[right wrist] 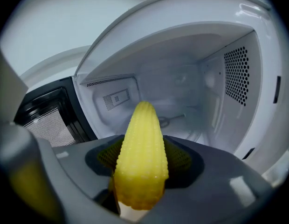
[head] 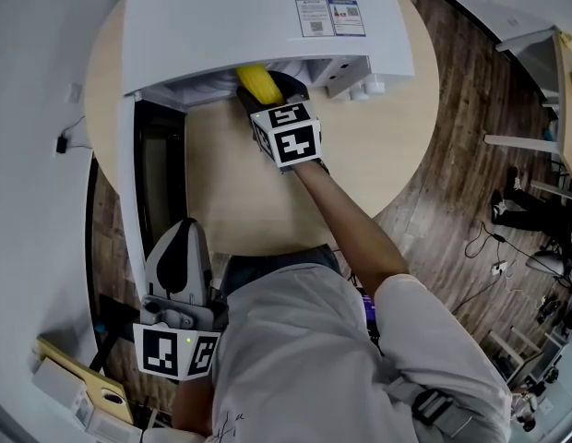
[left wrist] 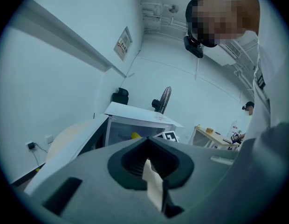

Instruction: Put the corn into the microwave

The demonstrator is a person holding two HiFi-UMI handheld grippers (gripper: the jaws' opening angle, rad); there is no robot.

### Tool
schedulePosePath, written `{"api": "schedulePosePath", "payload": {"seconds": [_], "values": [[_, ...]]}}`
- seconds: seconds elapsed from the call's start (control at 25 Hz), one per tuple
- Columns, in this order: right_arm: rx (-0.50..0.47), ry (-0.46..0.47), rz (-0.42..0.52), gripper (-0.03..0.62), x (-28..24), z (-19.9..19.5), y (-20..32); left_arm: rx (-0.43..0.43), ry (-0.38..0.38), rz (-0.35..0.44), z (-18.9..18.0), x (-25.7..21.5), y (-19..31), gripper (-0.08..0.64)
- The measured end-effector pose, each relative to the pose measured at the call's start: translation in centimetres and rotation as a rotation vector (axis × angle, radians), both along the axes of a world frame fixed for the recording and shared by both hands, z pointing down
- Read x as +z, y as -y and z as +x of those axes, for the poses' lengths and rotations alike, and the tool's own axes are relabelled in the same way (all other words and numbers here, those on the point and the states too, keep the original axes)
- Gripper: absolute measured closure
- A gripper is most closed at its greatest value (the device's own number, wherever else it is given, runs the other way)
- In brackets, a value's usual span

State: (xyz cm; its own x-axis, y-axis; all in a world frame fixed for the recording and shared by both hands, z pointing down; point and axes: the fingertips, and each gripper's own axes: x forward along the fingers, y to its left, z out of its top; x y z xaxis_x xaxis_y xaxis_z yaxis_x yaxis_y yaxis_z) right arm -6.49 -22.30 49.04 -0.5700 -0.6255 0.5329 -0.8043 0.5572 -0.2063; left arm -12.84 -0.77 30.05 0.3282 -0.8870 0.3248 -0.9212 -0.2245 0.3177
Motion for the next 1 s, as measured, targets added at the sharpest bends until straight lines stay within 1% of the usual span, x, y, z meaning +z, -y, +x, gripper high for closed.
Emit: {"api": "schedulePosePath", "payload": {"seconds": [0.6,1.0], "values": [[0.002,-0.001,0.02,0.327,0.6,-1.1,2.1,-0.014,0.012,-0.004,0.5,0.2,-0.6,0.571],[-0.004,-0.014,0.047,0.327,0.7,-1.9,4.0,-0.025,0.026,-0.024,0.7,0.6,-1.0,0.571]]}}
